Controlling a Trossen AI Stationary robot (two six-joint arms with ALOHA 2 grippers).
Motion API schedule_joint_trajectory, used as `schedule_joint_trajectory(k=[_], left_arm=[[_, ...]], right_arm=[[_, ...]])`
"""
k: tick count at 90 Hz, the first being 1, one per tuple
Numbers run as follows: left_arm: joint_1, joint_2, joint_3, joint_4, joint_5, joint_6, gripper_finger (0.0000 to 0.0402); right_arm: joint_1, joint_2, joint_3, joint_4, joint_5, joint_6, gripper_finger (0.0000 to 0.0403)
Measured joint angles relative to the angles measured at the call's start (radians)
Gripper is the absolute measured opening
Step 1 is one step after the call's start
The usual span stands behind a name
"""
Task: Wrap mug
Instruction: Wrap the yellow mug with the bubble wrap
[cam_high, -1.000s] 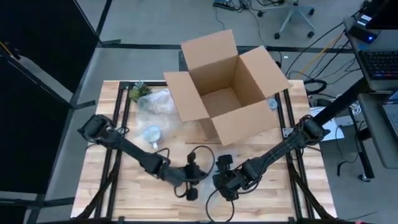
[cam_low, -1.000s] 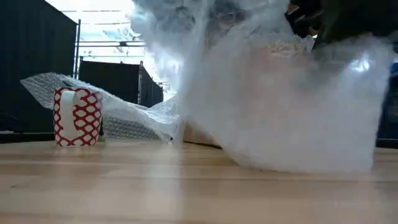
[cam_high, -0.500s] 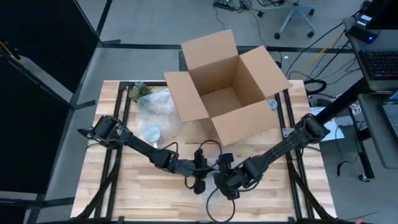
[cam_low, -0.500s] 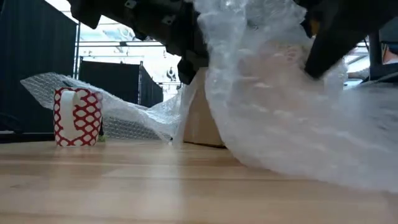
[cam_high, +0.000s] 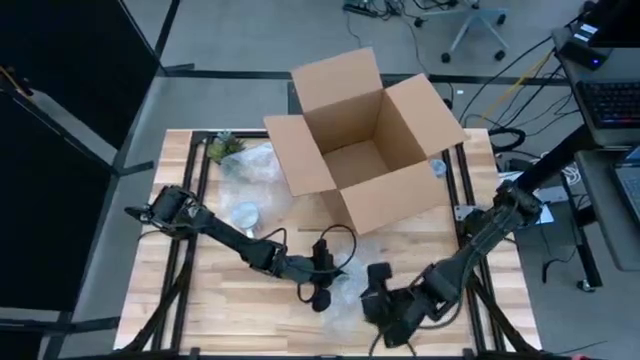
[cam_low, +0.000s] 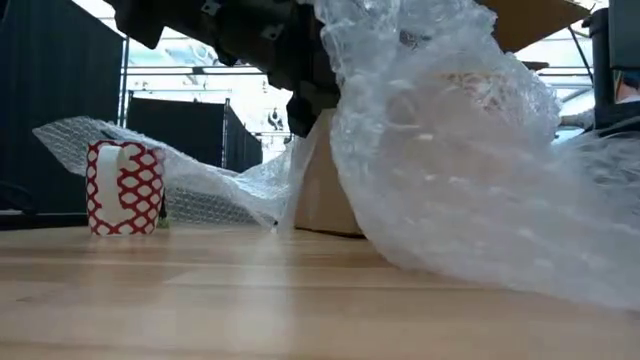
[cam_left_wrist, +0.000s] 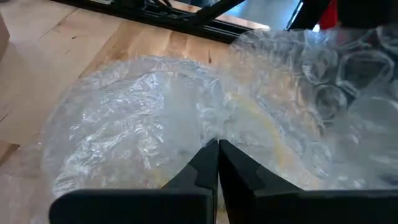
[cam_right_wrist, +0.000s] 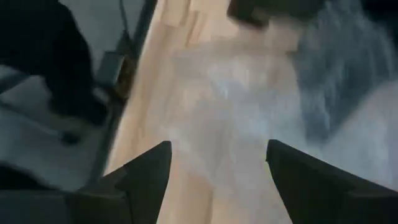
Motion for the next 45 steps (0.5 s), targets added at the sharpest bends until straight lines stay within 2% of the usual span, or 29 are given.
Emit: schedule_joint_trajectory(k=[15, 28, 45], left_arm=[[0.000, 0.000, 0.000, 0.001, 0.011, -0.001, 0.0000], [0.000, 0.000, 0.000, 0.002, 0.014, -0.001, 0.0000], [0.000, 0.001, 0.000, 0.006, 0.019, 0.000, 0.0000]], right_arm=[[-0.090, 0.097, -0.002, -0.121, -0.027, 0.041, 0.0251], [-0.125, 0.157, 0.000, -0.108, -0.134, -0.003, 0.0251], [-0.139, 0.234, 0.005, -0.076, -0.167, -0.022, 0.0251]])
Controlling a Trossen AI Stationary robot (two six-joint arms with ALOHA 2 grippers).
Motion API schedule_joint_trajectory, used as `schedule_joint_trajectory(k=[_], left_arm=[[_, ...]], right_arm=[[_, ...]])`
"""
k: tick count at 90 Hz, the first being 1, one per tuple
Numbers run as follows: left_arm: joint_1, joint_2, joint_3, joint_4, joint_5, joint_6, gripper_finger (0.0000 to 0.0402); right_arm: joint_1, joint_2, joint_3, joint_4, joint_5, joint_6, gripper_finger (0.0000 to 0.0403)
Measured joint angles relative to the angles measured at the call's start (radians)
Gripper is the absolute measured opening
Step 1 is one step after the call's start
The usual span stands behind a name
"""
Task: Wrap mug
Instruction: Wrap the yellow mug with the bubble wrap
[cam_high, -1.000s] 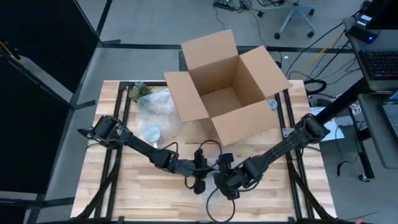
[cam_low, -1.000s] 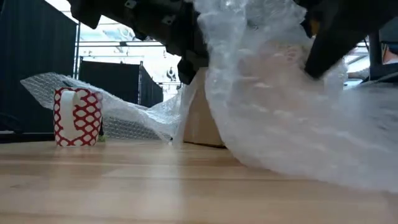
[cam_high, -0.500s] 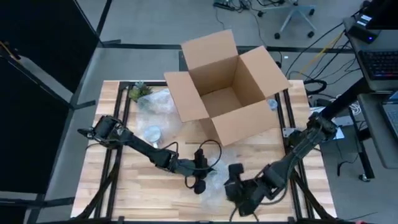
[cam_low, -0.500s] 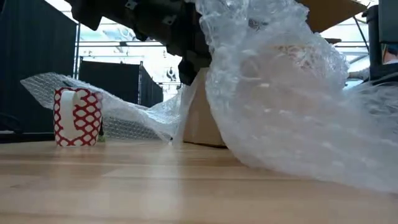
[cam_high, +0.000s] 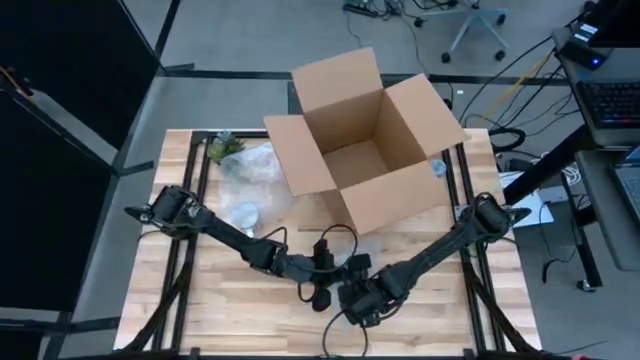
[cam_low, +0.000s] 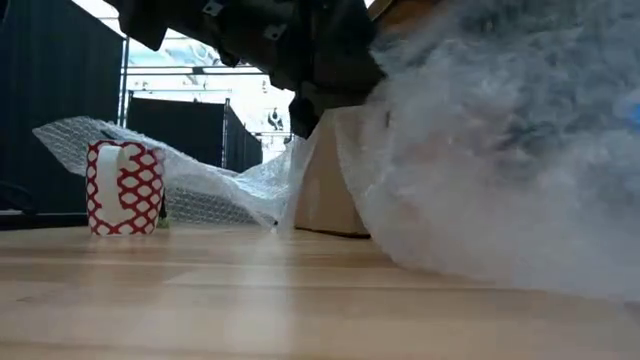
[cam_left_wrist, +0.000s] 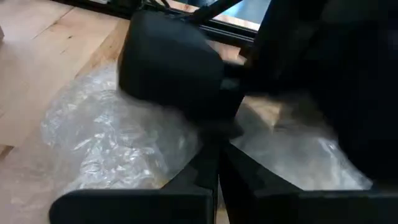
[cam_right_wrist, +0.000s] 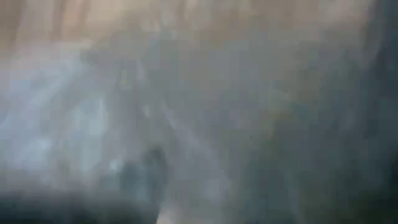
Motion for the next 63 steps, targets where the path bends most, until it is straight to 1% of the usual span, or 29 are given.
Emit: schedule_joint_trajectory(k=[7, 17, 22, 31, 39, 45, 53, 59, 63], left_arm=[[0.000, 0.000, 0.000, 0.000, 0.000, 0.000, 0.0000], [0.000, 0.000, 0.000, 0.001, 0.001, -0.001, 0.0000], [0.000, 0.001, 0.000, 0.001, 0.001, 0.000, 0.0000], [0.000, 0.000, -0.001, 0.001, 0.001, 0.001, 0.0000], [0.000, 0.000, -0.001, 0.001, 0.001, 0.001, 0.0000], [0.000, 0.000, -0.001, 0.001, 0.001, 0.002, 0.0000], [0.000, 0.000, -0.001, 0.001, 0.001, 0.003, 0.0000], [0.000, 0.000, -0.001, 0.001, 0.001, 0.004, 0.0000], [0.000, 0.000, -0.001, 0.002, 0.001, 0.004, 0.0000]], right_arm=[[-0.001, 0.002, 0.000, -0.002, -0.012, -0.006, 0.0251], [-0.002, -0.036, 0.026, -0.055, -0.046, -0.005, 0.0251], [0.000, -0.070, 0.044, -0.100, -0.062, 0.000, 0.0251], [0.011, -0.153, 0.076, -0.119, -0.066, -0.001, 0.0251], [0.028, -0.212, 0.075, -0.199, -0.060, 0.005, 0.0251], [0.039, -0.242, 0.073, -0.221, -0.040, 0.031, 0.0251], [0.054, -0.270, 0.075, -0.156, 0.050, 0.041, 0.0251], [0.058, -0.247, 0.078, -0.077, 0.081, 0.006, 0.0251], [0.050, -0.214, 0.077, -0.063, 0.082, -0.004, 0.0251]])
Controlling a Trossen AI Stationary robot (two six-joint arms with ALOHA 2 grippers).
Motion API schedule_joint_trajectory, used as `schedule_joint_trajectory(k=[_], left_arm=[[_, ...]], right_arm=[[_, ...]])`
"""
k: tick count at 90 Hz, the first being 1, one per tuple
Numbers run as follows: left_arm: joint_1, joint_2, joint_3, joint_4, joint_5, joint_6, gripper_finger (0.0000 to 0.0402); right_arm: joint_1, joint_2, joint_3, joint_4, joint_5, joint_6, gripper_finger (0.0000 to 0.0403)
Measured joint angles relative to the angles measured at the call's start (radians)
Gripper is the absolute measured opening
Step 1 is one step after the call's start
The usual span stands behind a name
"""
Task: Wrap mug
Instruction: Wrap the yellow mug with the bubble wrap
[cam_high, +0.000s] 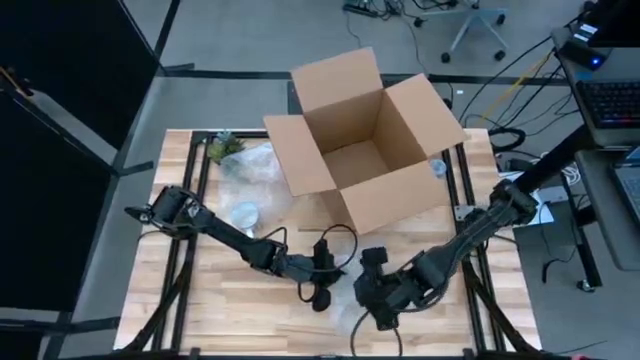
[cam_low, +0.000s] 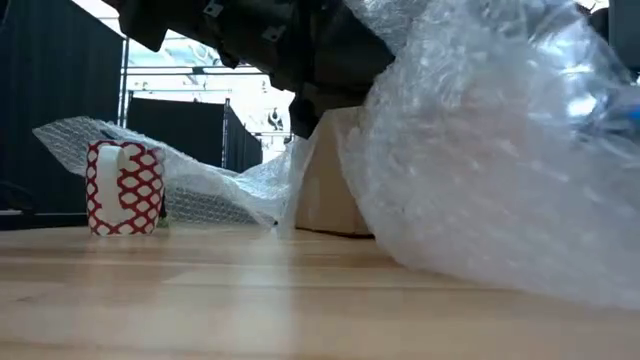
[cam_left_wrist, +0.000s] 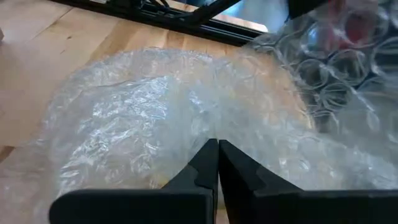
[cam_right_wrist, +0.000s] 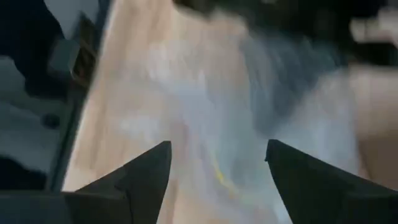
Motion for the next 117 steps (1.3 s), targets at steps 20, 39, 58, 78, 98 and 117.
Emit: schedule_joint_trajectory(k=[20, 39, 58, 78, 98, 117], left_arm=[[0.000, 0.000, 0.000, 0.001, 0.001, -0.003, 0.0000], [0.000, -0.001, 0.000, 0.004, 0.004, -0.003, 0.0000], [-0.022, -0.112, -0.008, -0.111, 0.012, -0.024, 0.0000], [-0.077, -0.302, -0.003, -0.404, -0.129, 0.010, 0.0000], [-0.032, -0.275, -0.022, -0.553, -0.333, 0.028, 0.0000], [0.048, -0.134, -0.040, -0.246, -0.183, 0.153, 0.0000]], right_arm=[[-0.045, 0.163, -0.002, -0.112, -0.094, 0.027, 0.0251], [-0.040, 0.258, 0.004, -0.058, -0.092, -0.011, 0.0251], [-0.034, 0.252, -0.003, -0.062, -0.123, -0.013, 0.0251], [-0.030, 0.234, -0.004, -0.065, -0.147, -0.029, 0.0251], [-0.022, 0.232, -0.004, -0.058, -0.135, -0.037, 0.0251], [-0.020, 0.232, -0.003, -0.053, -0.131, -0.034, 0.0251]])
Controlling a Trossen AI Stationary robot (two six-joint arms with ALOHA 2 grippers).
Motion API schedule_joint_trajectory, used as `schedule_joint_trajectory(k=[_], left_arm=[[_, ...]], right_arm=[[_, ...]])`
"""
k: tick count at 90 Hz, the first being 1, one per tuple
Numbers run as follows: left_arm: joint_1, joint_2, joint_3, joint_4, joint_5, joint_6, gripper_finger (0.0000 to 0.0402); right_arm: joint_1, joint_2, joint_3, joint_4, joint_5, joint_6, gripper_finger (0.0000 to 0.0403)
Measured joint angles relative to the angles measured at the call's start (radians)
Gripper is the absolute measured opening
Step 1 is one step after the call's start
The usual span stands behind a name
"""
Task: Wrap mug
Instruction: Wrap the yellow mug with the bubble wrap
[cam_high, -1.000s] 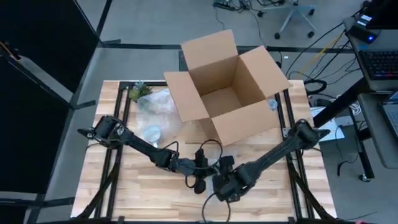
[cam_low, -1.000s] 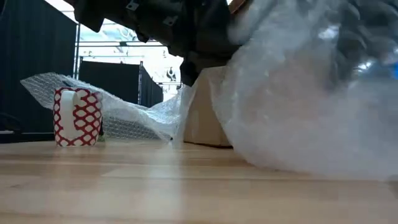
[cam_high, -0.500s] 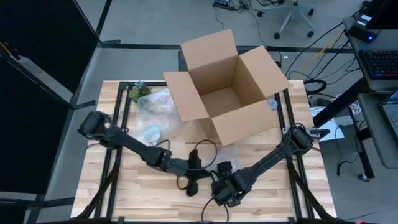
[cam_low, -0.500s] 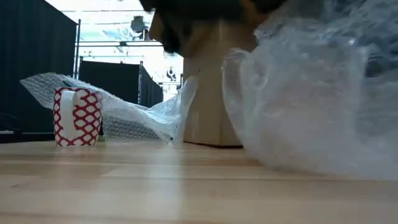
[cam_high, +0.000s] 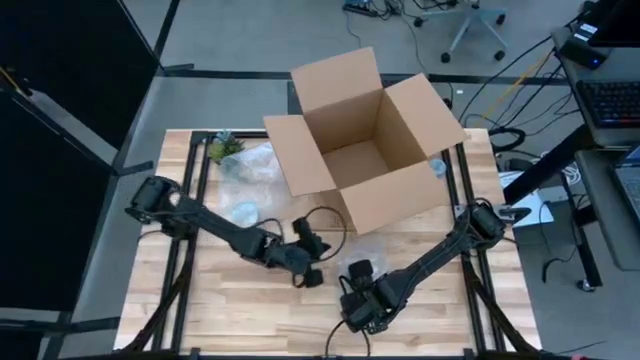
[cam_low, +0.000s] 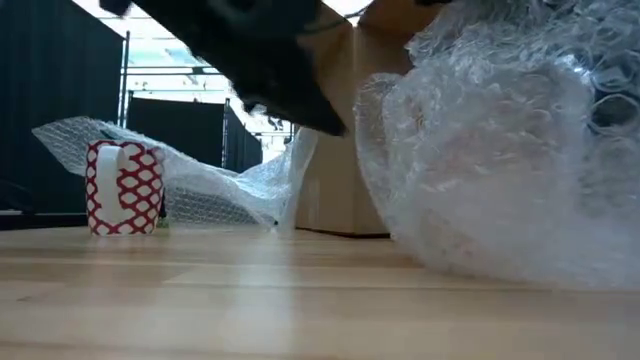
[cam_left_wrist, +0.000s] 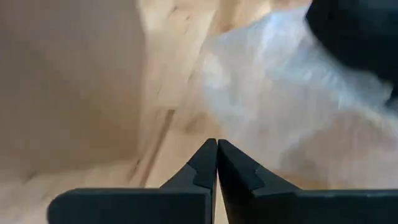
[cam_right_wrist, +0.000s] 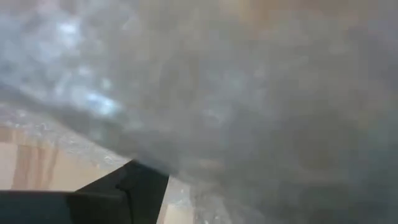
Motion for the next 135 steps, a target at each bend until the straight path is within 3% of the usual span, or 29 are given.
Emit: schedule_joint_trajectory(k=[19, 46, 94, 110, 123, 135], left_arm=[[-0.031, 0.016, 0.003, 0.210, 0.161, 0.088, 0.0000], [-0.049, 0.102, 0.005, 0.315, 0.258, 0.081, 0.0000], [-0.034, 0.137, 0.029, 0.337, 0.273, 0.076, 0.0000], [-0.034, 0.137, 0.029, 0.339, 0.260, 0.075, 0.0000], [-0.034, 0.137, 0.029, 0.338, 0.256, 0.075, 0.0000], [-0.034, 0.137, 0.029, 0.338, 0.252, 0.075, 0.0000]], right_arm=[[0.000, -0.002, 0.000, 0.001, 0.002, 0.000, 0.0251], [-0.006, -0.002, 0.001, 0.020, 0.001, -0.015, 0.0251], [-0.007, -0.145, 0.003, 0.046, 0.016, 0.019, 0.0251], [-0.001, -0.227, 0.004, -0.056, 0.008, 0.045, 0.0251], [0.001, -0.312, 0.004, -0.099, -0.069, 0.123, 0.0251], [0.011, -0.367, 0.004, 0.009, -0.137, 0.221, 0.0251]])
